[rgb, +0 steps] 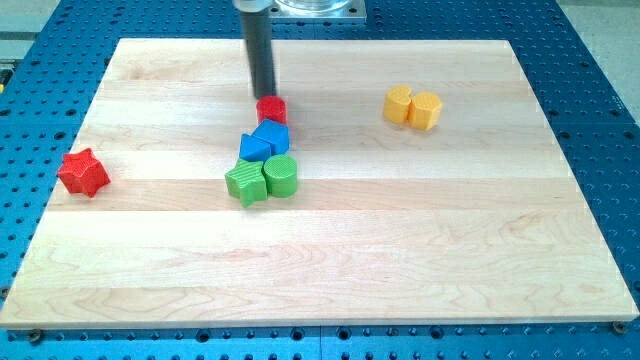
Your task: Move the red circle to the top of the cube
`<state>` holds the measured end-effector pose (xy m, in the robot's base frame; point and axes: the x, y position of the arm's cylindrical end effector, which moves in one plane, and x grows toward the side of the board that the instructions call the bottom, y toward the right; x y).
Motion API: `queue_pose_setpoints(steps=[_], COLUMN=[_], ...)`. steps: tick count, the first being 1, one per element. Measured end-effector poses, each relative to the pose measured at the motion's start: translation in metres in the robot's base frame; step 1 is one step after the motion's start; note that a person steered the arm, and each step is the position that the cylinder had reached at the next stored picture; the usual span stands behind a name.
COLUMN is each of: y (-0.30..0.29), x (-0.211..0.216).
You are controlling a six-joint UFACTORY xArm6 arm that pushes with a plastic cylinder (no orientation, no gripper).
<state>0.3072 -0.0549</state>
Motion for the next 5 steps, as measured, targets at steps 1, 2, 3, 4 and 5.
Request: queue_pose_setpoints(steps=[1,2,3,4,5], y=[-0.014,-0.015,-0.018,-0.041,-0.027], x=[0.027,0.06,0.063,0.071,0.088])
